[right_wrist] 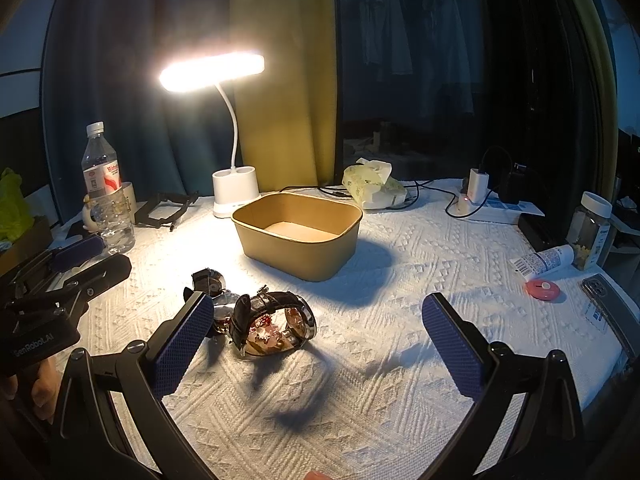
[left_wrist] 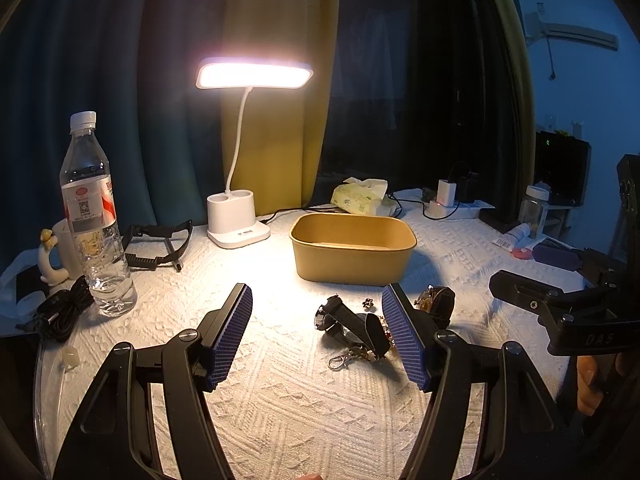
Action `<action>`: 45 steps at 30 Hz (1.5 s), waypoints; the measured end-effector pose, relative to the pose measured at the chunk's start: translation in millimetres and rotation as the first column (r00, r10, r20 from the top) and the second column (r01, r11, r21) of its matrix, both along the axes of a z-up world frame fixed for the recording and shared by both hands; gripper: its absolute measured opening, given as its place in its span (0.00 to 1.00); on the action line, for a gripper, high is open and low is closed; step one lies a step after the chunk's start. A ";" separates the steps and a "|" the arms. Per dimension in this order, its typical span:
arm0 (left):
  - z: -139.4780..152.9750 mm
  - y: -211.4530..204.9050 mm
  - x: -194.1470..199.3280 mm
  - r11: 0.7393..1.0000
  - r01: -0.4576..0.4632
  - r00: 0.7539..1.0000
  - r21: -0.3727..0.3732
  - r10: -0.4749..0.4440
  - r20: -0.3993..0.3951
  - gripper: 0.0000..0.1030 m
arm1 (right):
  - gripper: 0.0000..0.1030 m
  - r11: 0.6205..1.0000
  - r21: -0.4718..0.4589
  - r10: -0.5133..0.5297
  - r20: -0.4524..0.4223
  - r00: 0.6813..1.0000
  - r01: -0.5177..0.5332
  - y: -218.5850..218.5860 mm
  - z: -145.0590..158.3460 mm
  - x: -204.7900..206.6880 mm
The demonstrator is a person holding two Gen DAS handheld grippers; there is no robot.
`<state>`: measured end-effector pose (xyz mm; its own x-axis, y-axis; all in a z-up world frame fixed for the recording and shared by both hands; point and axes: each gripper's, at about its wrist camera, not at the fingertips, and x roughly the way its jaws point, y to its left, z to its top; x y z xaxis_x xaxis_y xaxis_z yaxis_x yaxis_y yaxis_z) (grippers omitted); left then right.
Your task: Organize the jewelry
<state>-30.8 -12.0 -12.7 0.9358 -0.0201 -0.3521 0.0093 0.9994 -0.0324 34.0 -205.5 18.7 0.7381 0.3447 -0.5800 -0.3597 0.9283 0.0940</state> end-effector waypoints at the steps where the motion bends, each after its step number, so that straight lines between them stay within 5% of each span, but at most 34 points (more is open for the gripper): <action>1: 0.0 0.1 0.1 1.000 0.000 1.000 0.000 0.000 0.000 0.69 | 1.00 1.000 0.001 0.000 0.001 1.000 0.000 0.1 0.1 0.1; 27: -1.9 6.3 1.5 1.000 -0.012 1.000 -0.010 0.012 -0.012 0.69 | 1.00 1.000 0.006 0.006 0.002 1.000 -0.006 0.8 4.8 1.2; 36: -4.7 9.6 10.0 0.999 -0.027 0.998 -0.033 0.025 -0.061 0.69 | 1.00 0.999 0.029 0.043 -0.091 0.995 -0.041 6.9 -11.0 22.5; 45: -11.3 16.6 23.7 0.997 -0.017 0.990 -0.082 0.006 -0.138 0.69 | 0.99 0.988 0.054 0.153 -0.247 0.957 -0.144 25.5 -39.9 50.3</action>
<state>-7.0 4.6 -24.0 0.8791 -0.0438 -0.4746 -0.0126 0.9933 -0.1150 84.3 -180.0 -21.1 0.5103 0.4628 -0.7249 -0.4545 0.8607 0.2295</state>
